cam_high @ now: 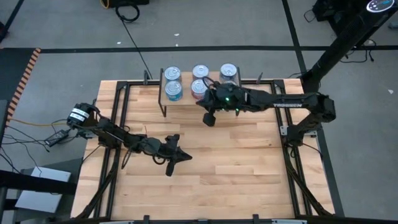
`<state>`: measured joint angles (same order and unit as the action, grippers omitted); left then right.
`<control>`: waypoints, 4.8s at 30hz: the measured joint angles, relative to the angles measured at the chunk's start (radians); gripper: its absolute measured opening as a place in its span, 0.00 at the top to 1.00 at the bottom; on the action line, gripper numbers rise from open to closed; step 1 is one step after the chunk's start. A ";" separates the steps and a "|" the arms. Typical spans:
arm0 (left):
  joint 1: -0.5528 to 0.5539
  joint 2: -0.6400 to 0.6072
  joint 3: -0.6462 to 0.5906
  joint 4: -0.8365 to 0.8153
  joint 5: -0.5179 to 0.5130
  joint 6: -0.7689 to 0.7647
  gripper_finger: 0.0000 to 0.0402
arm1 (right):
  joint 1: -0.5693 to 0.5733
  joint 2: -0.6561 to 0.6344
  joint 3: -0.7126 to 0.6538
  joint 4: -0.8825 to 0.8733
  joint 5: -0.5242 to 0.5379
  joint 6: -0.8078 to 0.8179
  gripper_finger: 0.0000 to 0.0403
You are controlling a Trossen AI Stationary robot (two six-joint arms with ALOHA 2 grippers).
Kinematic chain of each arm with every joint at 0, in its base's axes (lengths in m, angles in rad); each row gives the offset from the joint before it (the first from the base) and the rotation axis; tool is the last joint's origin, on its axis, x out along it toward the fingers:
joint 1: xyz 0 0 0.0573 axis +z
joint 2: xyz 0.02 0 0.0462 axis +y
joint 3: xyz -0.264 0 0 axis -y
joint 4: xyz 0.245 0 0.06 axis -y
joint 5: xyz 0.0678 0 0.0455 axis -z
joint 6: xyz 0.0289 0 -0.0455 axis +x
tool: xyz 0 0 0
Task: Stack canned seafood by type on shelf
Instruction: Return to Home Position
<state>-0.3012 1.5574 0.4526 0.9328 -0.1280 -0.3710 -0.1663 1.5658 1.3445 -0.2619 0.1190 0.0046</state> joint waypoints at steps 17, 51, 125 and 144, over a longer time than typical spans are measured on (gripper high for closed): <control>0.043 0.000 0.000 0.137 0.000 0.000 0.98 | 0.073 -0.511 -0.592 0.272 -0.036 0.098 0.99; 0.177 0.000 0.000 0.176 -0.042 0.079 0.98 | 0.100 -1.203 -1.283 0.460 -0.020 0.158 0.99; 0.372 -0.667 -0.205 -0.170 0.026 0.205 0.98 | 0.071 -1.545 -1.338 0.315 0.068 0.045 0.90; 0.454 -1.215 -0.397 -0.564 0.018 0.234 0.98 | 0.071 -1.545 -1.338 0.320 0.071 0.045 0.89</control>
<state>0.1527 0.3419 0.0560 0.3685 -0.1098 -0.1367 -0.0948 0.0212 0.0067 0.0582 0.1899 0.0494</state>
